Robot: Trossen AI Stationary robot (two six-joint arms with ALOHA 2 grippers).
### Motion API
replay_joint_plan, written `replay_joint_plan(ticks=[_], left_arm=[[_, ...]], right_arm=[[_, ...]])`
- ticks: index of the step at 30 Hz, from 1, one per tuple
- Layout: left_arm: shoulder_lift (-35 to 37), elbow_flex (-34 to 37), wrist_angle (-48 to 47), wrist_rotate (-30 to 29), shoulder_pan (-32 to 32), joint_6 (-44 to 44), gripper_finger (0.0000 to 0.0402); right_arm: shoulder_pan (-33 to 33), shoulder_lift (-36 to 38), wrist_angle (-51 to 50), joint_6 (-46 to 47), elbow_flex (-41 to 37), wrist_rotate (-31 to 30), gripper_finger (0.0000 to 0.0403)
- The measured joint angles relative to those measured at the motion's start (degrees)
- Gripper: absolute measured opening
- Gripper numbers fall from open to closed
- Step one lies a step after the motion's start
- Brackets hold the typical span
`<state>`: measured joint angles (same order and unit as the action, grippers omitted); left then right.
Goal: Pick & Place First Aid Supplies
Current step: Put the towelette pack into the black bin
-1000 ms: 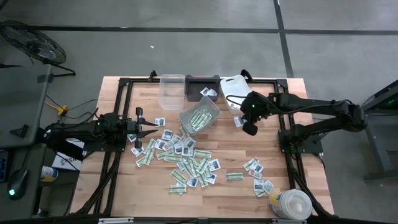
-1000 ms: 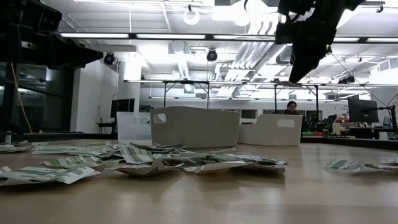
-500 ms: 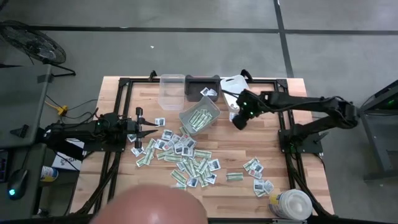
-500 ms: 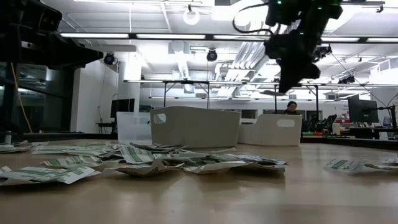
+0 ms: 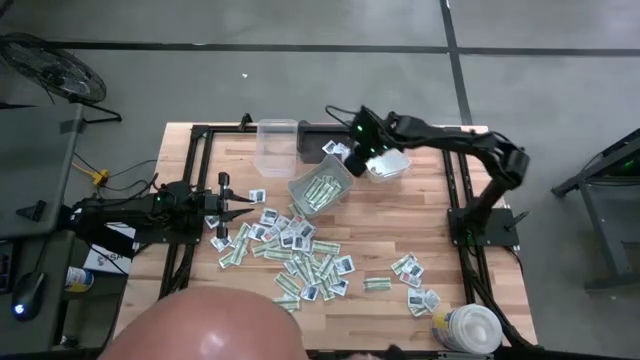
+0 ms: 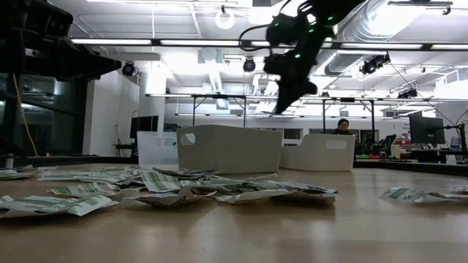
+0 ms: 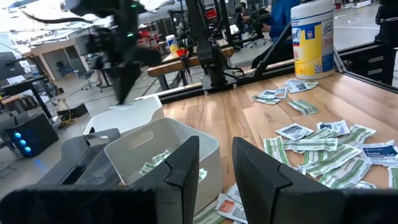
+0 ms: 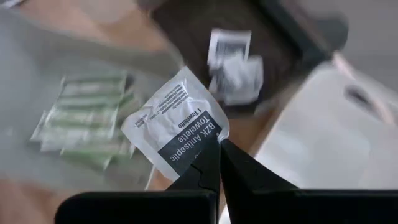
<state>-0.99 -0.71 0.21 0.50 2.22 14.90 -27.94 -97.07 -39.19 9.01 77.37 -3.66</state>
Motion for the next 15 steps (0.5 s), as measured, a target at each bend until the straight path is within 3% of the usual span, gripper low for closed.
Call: replay_joint_plan(ticks=[8,15], left_arm=[[-0.01,0.0,0.02,-0.01,0.02,0.02,0.0096],[0.01,0.0,0.0,0.01,0.02,0.02,0.0096]], right_arm=[[-4.01,-11.34,-0.27,0.53,13.13,1.35,0.0],[-4.72,-16.03,-0.56,6.2,16.32,2.96,0.0]])
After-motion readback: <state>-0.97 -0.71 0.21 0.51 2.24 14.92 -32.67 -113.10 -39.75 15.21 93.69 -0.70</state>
